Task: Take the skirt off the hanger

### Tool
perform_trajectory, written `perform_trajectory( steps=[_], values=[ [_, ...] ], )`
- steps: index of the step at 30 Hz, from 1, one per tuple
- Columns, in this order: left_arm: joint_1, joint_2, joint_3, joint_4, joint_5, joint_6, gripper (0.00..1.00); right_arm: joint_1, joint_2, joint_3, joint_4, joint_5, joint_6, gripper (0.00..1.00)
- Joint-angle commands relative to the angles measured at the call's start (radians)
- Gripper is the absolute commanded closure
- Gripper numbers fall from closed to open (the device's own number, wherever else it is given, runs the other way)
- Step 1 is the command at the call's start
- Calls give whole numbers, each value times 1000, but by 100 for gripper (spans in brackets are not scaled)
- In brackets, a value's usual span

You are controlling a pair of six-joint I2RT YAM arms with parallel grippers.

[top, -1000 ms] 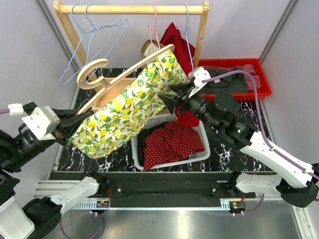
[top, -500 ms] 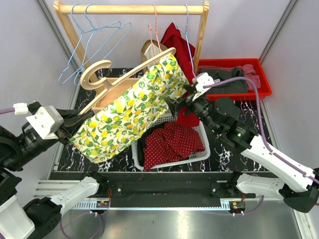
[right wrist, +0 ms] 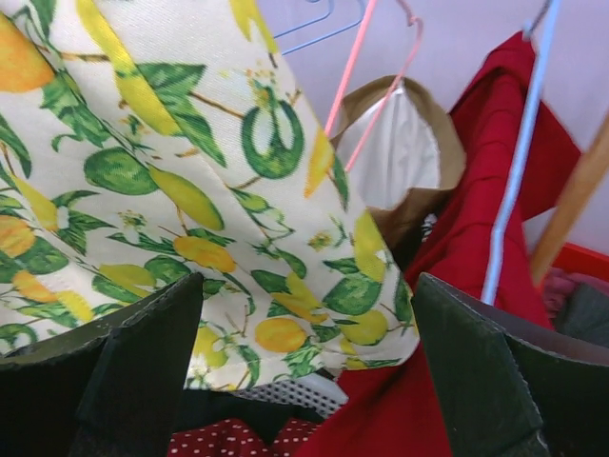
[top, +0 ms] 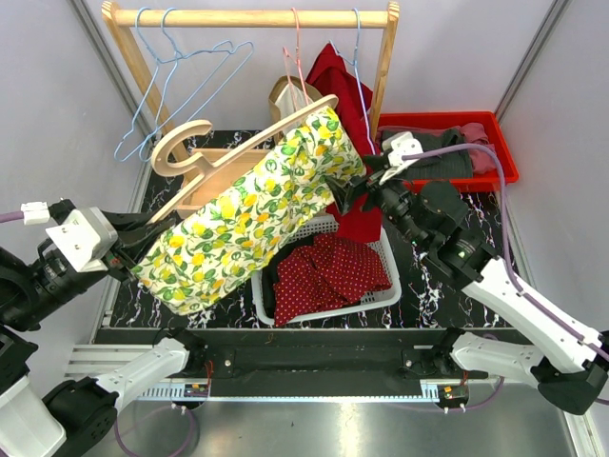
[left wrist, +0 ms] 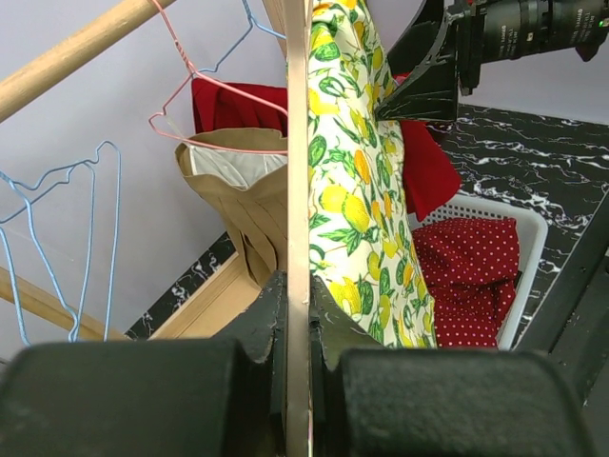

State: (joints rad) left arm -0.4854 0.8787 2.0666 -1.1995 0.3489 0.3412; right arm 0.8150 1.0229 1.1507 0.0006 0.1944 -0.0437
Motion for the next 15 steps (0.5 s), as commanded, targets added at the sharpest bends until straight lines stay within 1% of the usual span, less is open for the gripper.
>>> perform_trajectory(
  steps=[1, 2, 3, 4, 5, 6, 7, 9, 10, 11, 12, 14, 15],
  values=[
    [-2, -6, 32, 95, 25, 5, 100, -8, 46, 6, 81, -133, 111, 5],
    [-2, -4, 32, 97, 27, 5, 100, -8, 54, 7, 87, -151, 126, 8],
    [-2, -6, 30, 97, 24, 5, 100, -8, 66, 9, 96, -188, 157, 15],
    [-2, -7, 30, 100, 22, 4, 100, -8, 72, 12, 104, -191, 171, 20],
    [-2, -7, 29, 100, 19, 5, 100, -8, 77, 21, 105, -226, 182, 27],
    [-2, -9, 26, 100, 19, 7, 100, -8, 83, 27, 105, -255, 197, 35],
    [-2, -12, 23, 103, 18, 7, 100, -8, 85, 40, 104, -268, 205, 52],
    [-2, -18, 4, 112, 16, 7, 100, -8, 75, 53, 90, -285, 221, 76],
    [-2, -20, -2, 115, 9, 7, 100, -8, 71, 69, 81, -282, 229, 93],
    [-4, -21, -17, 120, 1, 4, 100, -8, 57, 78, 72, -285, 231, 96],
    [-2, -24, -28, 132, -16, 2, 100, -7, 49, 90, 44, -299, 232, 96],
    [-2, -26, -69, 150, -46, -2, 100, -8, 36, 139, 13, -314, 237, 94],
    [-2, -27, -86, 172, -85, -11, 100, -8, 32, 161, -35, -341, 248, 93]
  ],
)
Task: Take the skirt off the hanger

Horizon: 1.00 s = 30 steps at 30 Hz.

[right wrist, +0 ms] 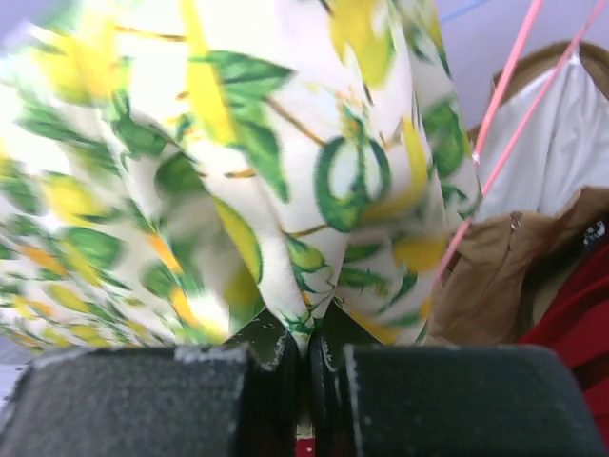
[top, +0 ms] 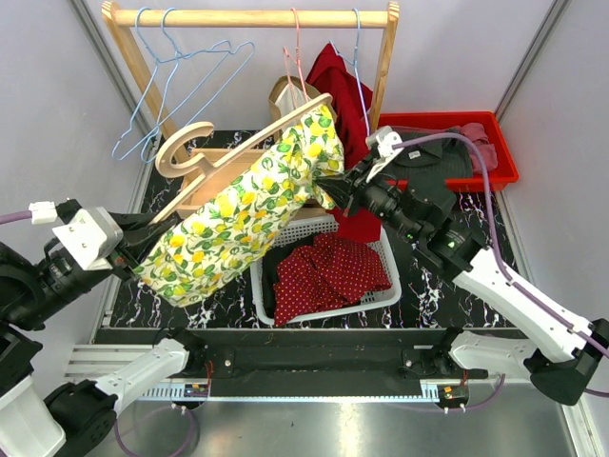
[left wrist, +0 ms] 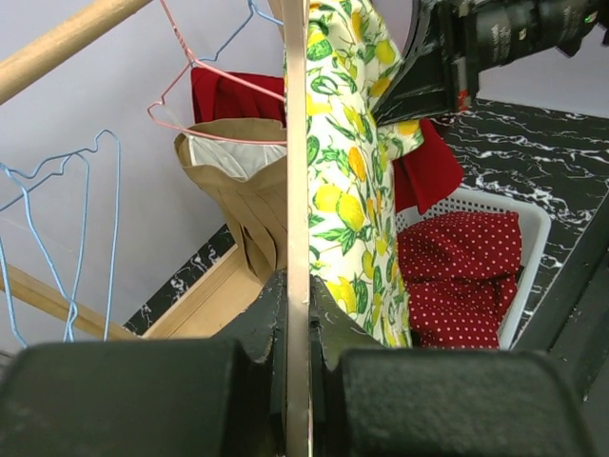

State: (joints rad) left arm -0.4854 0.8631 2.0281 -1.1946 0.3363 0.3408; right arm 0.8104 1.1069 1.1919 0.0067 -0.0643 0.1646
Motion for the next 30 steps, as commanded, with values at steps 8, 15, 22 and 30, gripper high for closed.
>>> perform_trajectory(
  steps=[8, 15, 22, 30],
  values=[
    [-4, 2, -277, 300, -330, -20, 100, -2, 13, 454, -137, -333, 222, 91],
    [-4, -9, -370, 368, -470, 12, 100, -4, -50, 609, -111, -384, 251, 88],
    [-2, 2, -381, 385, -560, 21, 100, -2, -145, 713, -149, -332, 205, 88],
    [-4, 69, -304, 418, -609, 18, 100, -4, -157, 692, -237, -259, 158, 87]
  ],
)
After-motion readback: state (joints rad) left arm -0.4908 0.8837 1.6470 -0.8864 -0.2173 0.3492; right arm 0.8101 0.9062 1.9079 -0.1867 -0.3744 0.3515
